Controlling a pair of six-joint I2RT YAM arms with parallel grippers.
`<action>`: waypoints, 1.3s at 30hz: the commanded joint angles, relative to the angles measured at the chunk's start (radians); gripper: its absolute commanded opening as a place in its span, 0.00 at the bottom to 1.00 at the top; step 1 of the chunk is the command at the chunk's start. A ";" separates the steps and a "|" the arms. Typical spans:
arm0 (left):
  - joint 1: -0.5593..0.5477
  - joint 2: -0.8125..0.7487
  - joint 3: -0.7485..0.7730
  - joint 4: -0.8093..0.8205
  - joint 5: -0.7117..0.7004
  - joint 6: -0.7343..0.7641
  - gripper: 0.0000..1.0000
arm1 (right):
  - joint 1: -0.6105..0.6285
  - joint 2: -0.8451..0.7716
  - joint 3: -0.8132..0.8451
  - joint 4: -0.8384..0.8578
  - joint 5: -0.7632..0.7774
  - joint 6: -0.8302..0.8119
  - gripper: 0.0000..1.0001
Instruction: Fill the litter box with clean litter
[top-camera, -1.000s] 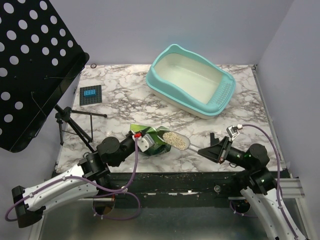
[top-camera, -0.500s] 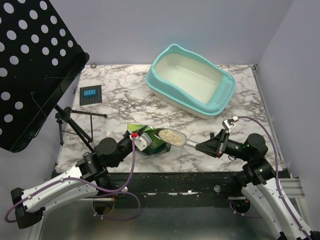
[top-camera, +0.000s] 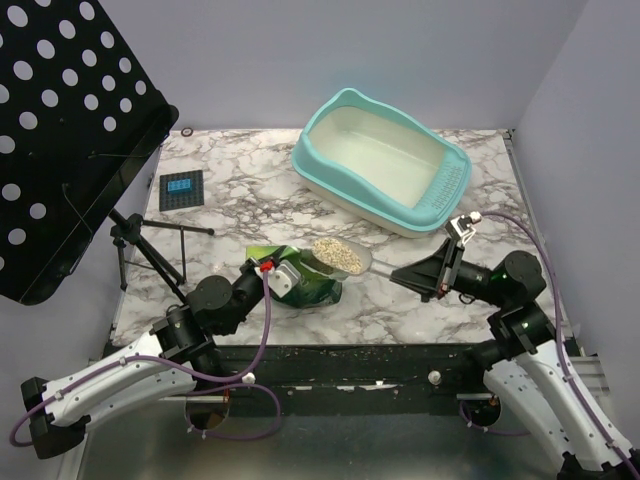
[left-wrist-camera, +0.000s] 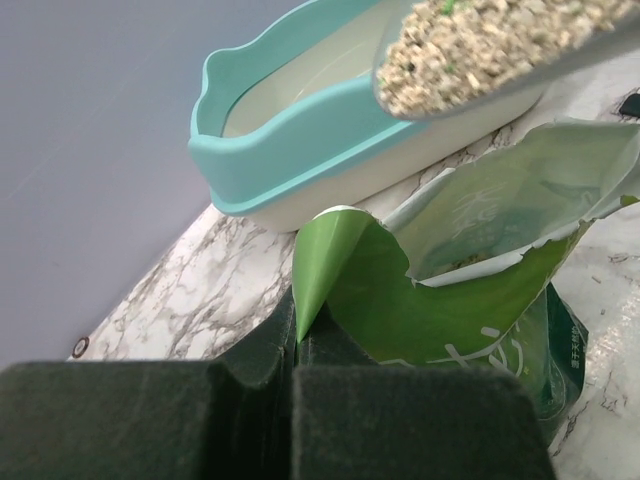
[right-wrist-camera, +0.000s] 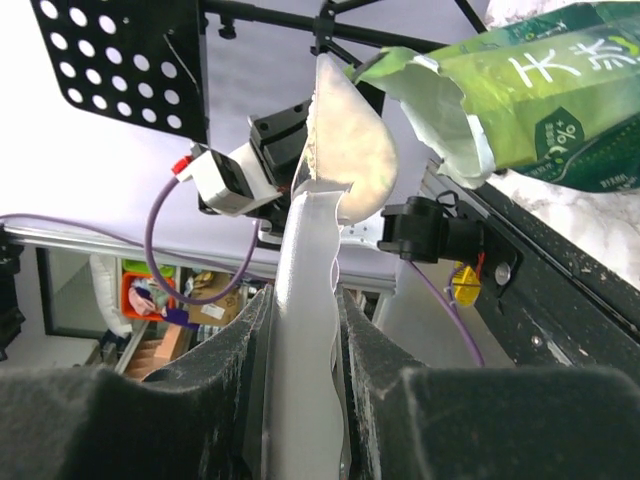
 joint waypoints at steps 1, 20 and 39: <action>0.017 -0.009 0.012 0.019 -0.100 0.018 0.00 | -0.002 0.049 0.006 0.223 0.049 0.090 0.00; 0.016 0.002 -0.004 0.029 -0.087 0.022 0.00 | -0.011 0.742 0.086 1.079 0.398 0.233 0.00; 0.019 -0.006 -0.016 0.042 -0.067 0.022 0.00 | -0.186 1.131 0.371 0.902 0.443 -0.074 0.00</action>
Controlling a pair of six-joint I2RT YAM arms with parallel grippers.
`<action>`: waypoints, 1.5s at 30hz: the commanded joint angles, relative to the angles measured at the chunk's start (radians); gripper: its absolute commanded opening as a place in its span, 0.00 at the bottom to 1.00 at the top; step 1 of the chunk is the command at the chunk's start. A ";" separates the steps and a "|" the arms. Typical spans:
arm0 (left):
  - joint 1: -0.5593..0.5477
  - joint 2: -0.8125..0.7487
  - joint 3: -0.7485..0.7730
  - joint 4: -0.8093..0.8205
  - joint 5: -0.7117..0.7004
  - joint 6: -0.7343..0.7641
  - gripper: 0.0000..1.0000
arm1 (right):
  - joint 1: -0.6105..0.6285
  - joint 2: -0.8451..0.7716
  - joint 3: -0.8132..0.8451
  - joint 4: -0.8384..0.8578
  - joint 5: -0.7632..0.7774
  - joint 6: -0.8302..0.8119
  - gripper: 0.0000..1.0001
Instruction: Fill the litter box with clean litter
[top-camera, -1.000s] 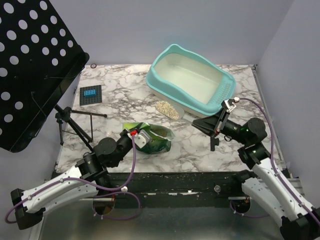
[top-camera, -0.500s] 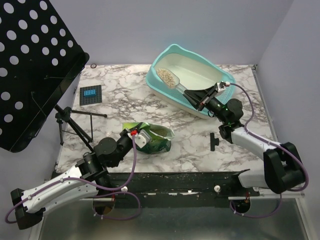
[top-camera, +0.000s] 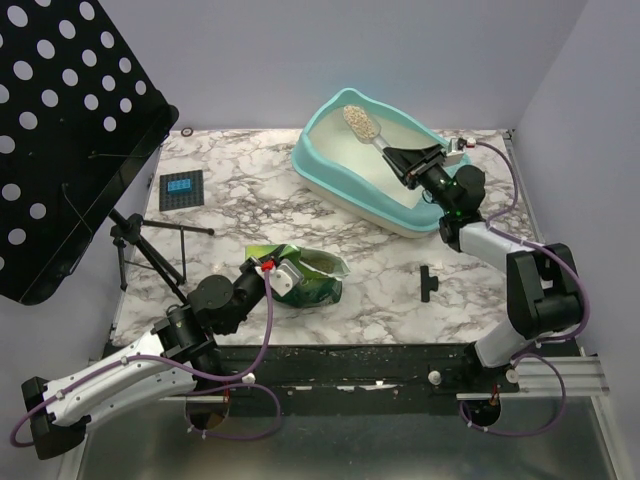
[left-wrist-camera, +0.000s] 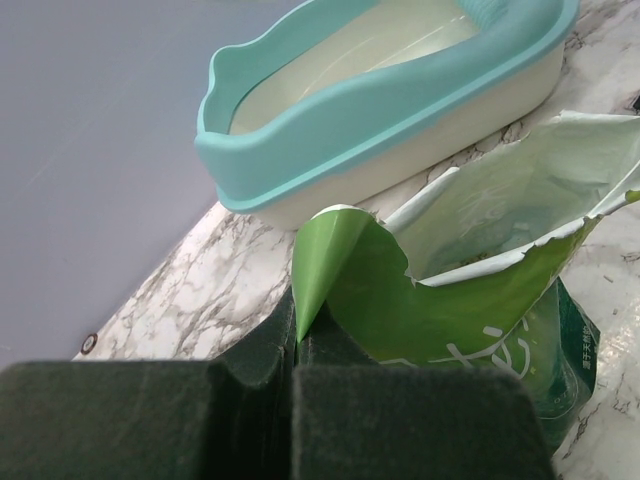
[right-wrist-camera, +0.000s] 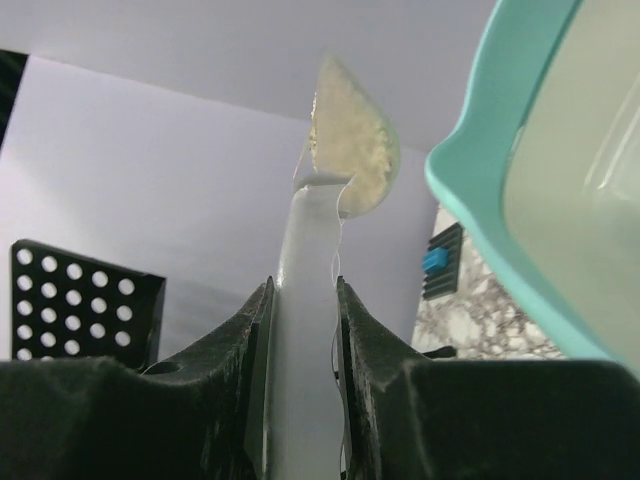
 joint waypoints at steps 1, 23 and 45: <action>0.014 -0.014 -0.010 0.029 -0.052 0.009 0.00 | -0.044 -0.001 0.056 -0.128 0.030 -0.159 0.00; 0.015 0.076 0.058 -0.015 -0.036 -0.163 0.00 | -0.124 0.036 0.502 -1.279 0.195 -1.005 0.00; 0.019 0.033 0.050 -0.001 0.076 -0.274 0.04 | 0.108 0.189 1.079 -1.902 0.568 -1.391 0.00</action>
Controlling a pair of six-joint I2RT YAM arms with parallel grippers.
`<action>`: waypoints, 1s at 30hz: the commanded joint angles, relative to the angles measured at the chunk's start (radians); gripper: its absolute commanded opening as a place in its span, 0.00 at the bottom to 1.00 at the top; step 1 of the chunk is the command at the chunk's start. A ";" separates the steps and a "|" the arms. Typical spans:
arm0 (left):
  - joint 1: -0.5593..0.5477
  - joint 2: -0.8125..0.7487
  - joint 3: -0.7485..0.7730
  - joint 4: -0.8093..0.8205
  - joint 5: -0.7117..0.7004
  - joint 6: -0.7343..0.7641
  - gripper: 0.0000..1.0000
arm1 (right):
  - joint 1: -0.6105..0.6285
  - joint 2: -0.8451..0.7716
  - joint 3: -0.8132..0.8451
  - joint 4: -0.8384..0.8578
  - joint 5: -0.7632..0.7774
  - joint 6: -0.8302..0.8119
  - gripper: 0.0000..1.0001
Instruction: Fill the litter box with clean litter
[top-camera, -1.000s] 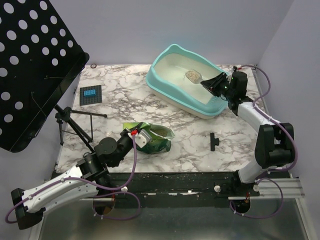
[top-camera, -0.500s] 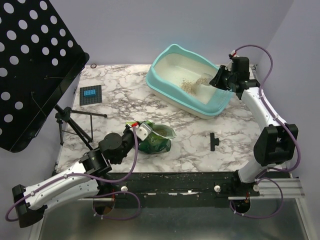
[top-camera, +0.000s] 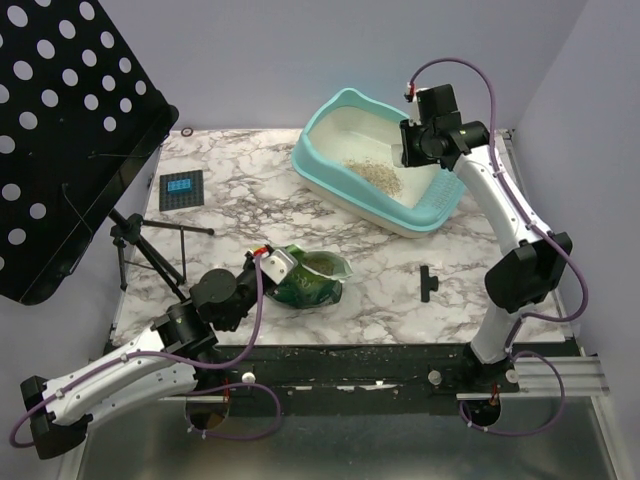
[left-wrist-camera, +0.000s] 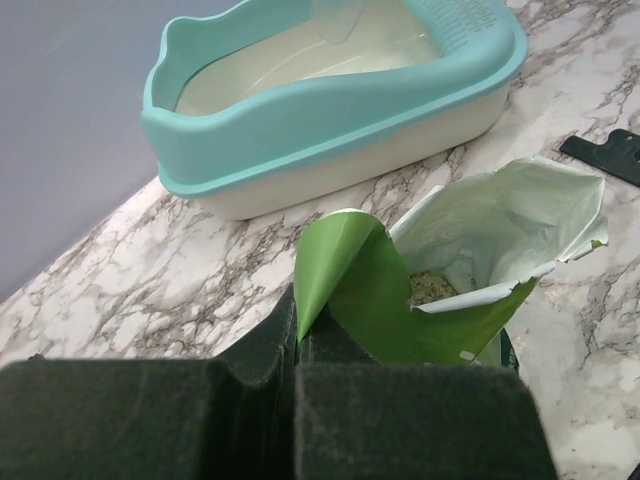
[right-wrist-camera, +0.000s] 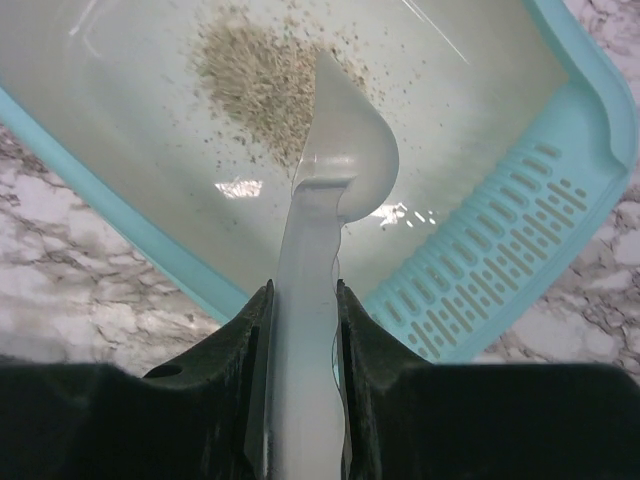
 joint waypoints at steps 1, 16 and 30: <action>0.007 -0.011 -0.004 0.045 0.039 -0.058 0.06 | -0.007 -0.041 0.005 -0.110 0.068 -0.033 0.00; 0.007 0.040 0.041 0.008 0.074 -0.077 0.00 | 0.120 -0.557 -0.321 0.008 -0.358 0.120 0.00; 0.007 0.059 0.041 0.022 0.065 -0.077 0.00 | 0.174 -0.865 -0.524 -0.079 -0.697 0.096 0.00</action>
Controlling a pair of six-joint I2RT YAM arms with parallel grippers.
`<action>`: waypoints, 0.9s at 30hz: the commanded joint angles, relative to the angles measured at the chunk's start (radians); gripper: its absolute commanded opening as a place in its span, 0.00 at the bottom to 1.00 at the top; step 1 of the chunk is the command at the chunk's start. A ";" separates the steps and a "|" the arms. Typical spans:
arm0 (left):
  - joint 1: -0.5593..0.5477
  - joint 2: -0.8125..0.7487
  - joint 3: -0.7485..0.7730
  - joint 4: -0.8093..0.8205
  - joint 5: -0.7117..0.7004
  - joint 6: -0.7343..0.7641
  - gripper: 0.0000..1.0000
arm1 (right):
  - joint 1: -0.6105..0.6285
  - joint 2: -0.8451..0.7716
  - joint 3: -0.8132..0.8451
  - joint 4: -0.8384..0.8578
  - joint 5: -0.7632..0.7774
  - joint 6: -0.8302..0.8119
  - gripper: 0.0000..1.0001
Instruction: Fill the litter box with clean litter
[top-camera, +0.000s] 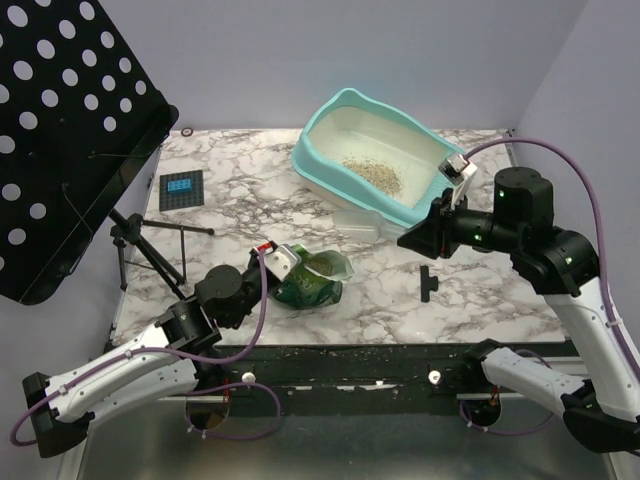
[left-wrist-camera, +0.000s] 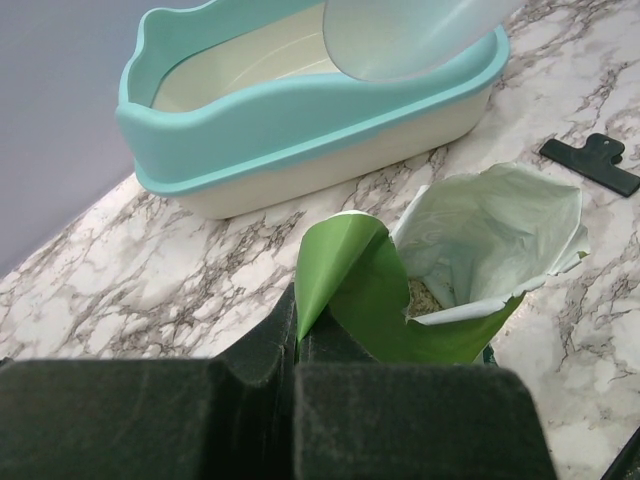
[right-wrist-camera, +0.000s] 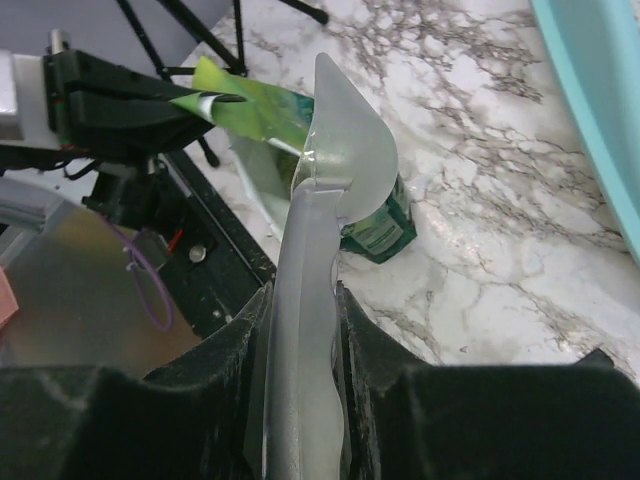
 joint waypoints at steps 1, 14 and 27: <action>0.001 0.012 0.027 0.015 0.024 -0.026 0.00 | 0.017 -0.036 0.005 -0.056 -0.118 -0.025 0.01; 0.001 0.026 0.027 0.021 0.019 -0.027 0.00 | 0.055 -0.036 -0.044 -0.125 -0.144 -0.071 0.00; 0.001 0.023 0.025 0.024 0.014 -0.026 0.00 | 0.116 0.019 -0.089 -0.098 -0.085 -0.055 0.00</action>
